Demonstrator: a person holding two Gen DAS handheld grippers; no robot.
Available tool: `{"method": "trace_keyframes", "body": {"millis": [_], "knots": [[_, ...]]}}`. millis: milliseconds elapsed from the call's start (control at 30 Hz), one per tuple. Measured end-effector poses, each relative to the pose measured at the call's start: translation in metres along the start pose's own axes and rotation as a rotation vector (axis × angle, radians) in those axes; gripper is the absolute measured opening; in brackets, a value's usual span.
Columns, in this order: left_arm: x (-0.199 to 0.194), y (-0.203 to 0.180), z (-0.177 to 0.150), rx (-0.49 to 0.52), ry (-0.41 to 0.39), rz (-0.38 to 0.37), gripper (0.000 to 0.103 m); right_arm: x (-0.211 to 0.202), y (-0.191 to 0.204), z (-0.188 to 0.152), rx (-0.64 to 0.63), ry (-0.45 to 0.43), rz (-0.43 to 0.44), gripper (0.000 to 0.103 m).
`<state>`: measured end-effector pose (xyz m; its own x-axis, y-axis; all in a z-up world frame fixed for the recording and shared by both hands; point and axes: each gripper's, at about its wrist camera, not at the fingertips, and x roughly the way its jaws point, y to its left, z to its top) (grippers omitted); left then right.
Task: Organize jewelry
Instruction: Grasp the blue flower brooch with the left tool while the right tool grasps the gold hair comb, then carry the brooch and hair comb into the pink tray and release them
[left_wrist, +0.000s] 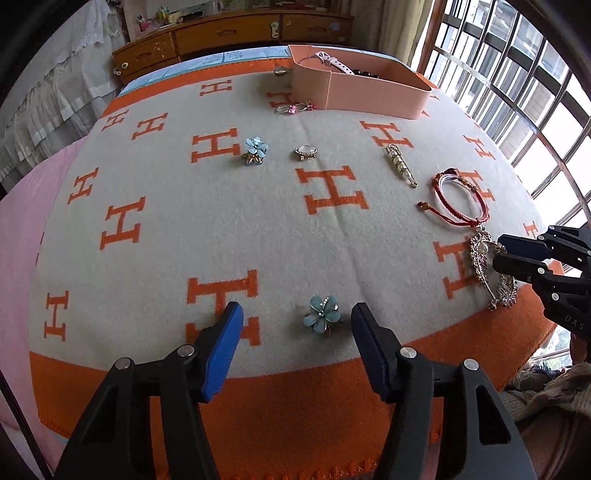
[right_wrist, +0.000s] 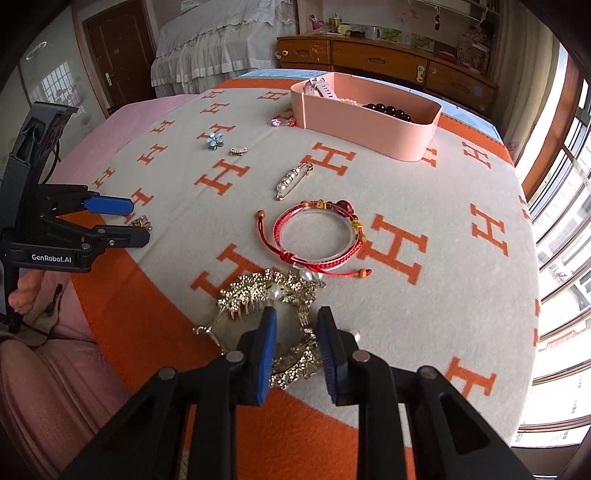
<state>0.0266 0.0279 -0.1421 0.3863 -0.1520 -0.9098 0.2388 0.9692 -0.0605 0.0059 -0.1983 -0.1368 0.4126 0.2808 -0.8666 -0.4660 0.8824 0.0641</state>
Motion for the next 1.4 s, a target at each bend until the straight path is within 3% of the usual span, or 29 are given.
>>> {"method": "trace_keyframes", "body": {"millis": [67,100,200,233,267,600,867,1167,1400], "knots": [[0.0,0.001,0.001,-0.002,-0.002,-0.001,0.055,0.0,-0.002,-0.001,0.007,-0.002,0.005,0.017],[0.0,0.001,0.001,-0.001,-0.005,0.004,0.053,0.0,-0.003,-0.001,0.012,-0.001,0.006,0.01],[-0.001,0.0,0.002,0.009,-0.011,0.01,0.034,0.0,-0.005,-0.002,0.028,-0.006,0.019,0.009],[-0.001,0.0,0.002,0.01,-0.011,0.005,0.022,-0.001,-0.005,-0.002,0.029,-0.007,0.018,0.009],[-0.002,-0.001,0.002,0.011,-0.009,0.001,0.018,-0.001,-0.005,-0.002,0.03,-0.008,0.018,0.009],[-0.007,-0.004,0.003,0.006,-0.008,0.003,0.017,-0.009,-0.004,0.0,0.046,-0.038,0.031,0.008],[-0.03,-0.01,0.023,0.015,-0.068,-0.014,0.017,-0.022,-0.009,0.01,0.08,-0.076,0.053,0.008],[-0.059,-0.022,0.07,0.05,-0.12,-0.038,0.017,-0.057,-0.009,0.043,0.053,-0.152,0.084,0.008],[-0.074,-0.029,0.137,0.096,-0.191,-0.008,0.017,-0.079,-0.026,0.092,0.056,-0.23,0.003,0.008]]}}
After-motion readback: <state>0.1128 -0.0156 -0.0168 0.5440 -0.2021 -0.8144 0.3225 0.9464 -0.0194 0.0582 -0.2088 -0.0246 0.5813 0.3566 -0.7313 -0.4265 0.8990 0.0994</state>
